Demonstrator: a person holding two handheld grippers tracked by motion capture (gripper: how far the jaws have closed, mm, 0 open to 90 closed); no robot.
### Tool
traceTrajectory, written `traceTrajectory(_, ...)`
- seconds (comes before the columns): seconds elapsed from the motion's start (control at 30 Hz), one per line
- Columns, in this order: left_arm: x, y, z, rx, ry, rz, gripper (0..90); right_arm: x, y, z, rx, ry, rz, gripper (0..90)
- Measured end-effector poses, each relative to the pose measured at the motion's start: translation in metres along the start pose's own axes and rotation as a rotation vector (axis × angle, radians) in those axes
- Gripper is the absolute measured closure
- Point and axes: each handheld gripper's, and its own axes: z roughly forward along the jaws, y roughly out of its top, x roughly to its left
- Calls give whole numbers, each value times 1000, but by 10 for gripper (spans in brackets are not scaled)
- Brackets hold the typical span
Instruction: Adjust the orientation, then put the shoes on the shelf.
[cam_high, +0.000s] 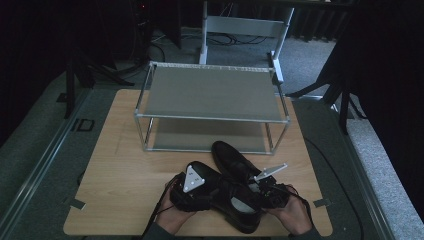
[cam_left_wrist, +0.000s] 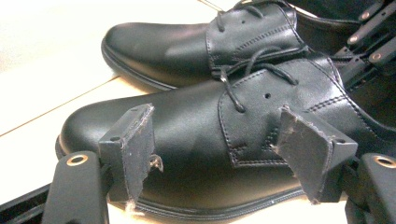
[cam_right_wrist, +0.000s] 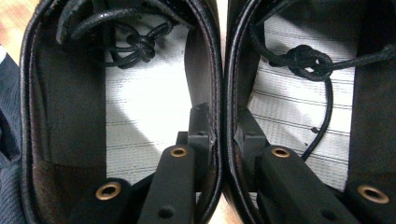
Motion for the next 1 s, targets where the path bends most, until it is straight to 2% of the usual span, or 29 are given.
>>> traceTrajectory(0.27,5,2,-3,-19,14,-15,284,2,0,-3,-32,0,14,807)
traceTrajectory(0.53,12,2,-10,-34,43,-27,284,3,3,-10,-71,25,37,808)
traceTrajectory(0.7,18,3,-16,-52,66,-41,284,3,4,-13,-77,39,24,808)
traceTrajectory(1.0,29,5,-25,-72,90,-67,284,2,4,-17,-95,33,28,808)
